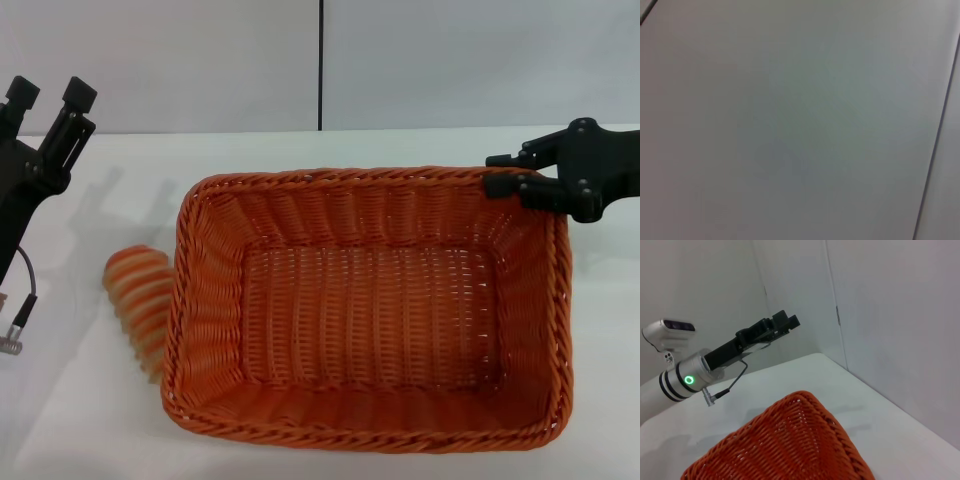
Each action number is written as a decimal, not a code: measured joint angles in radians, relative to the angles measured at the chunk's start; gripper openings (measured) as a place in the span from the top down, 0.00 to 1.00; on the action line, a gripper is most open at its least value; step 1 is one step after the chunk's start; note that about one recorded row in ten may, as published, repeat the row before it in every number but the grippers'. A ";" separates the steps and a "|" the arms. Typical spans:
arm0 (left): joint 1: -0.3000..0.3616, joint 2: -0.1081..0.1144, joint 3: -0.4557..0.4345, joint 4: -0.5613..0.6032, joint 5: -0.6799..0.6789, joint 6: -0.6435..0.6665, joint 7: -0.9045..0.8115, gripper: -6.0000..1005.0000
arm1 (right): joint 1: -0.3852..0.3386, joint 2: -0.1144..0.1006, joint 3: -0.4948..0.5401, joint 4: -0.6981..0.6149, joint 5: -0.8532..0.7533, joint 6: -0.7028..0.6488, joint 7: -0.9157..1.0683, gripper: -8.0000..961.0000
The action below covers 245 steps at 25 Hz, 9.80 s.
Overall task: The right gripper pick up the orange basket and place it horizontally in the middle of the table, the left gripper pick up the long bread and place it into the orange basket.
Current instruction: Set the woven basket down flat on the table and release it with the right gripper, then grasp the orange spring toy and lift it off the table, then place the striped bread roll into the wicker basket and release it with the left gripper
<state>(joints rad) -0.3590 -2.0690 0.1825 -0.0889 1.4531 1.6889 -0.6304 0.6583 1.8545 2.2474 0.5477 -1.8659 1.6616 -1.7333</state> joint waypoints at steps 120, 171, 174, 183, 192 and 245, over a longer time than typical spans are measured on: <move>0.078 0.015 0.346 0.543 0.418 -0.359 -0.392 0.20 | -0.502 0.182 0.632 -0.221 0.707 -0.088 -0.358 0.48; 0.076 0.016 0.356 0.529 0.419 -0.333 -0.382 0.68 | -0.502 0.181 0.632 -0.229 0.708 -0.091 -0.351 0.48; 0.077 0.016 0.357 0.529 0.419 -0.332 -0.382 0.69 | -0.502 0.181 0.632 -0.229 0.708 -0.090 -0.350 0.48; 0.080 0.018 0.363 0.529 0.420 -0.328 -0.382 0.74 | -0.503 0.182 0.632 -0.229 0.709 -0.084 -0.350 0.48; 0.088 0.019 0.352 0.537 0.416 -0.327 -0.386 0.81 | -0.505 0.185 0.632 -0.230 0.709 -0.083 -0.350 0.48; -0.195 -0.007 0.513 0.348 0.212 0.058 -0.427 0.87 | -0.503 0.192 0.632 -0.255 0.699 -0.080 -0.358 0.48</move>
<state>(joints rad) -0.5538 -2.0755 0.6953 0.2593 1.6650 1.7467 -1.0574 0.1552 2.0464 2.8793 0.2929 -1.1670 1.5818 -2.0908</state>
